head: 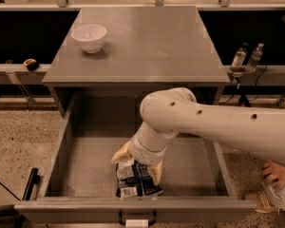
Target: Pick blue chip bag from top drawer and place on counter
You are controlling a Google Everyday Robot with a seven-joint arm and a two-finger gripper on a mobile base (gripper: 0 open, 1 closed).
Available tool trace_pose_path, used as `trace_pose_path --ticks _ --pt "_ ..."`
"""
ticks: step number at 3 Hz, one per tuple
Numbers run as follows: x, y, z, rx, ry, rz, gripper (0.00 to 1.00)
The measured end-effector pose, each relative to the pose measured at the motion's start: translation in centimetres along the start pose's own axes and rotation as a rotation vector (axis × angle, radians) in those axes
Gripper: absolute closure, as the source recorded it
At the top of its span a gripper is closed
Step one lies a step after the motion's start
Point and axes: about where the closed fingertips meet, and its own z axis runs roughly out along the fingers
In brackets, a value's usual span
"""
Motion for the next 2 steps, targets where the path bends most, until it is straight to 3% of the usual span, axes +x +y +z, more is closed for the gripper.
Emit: trace_pose_path --ticks 2 --pt "0.2 2.4 4.1 -0.040 -0.007 -0.013 0.65"
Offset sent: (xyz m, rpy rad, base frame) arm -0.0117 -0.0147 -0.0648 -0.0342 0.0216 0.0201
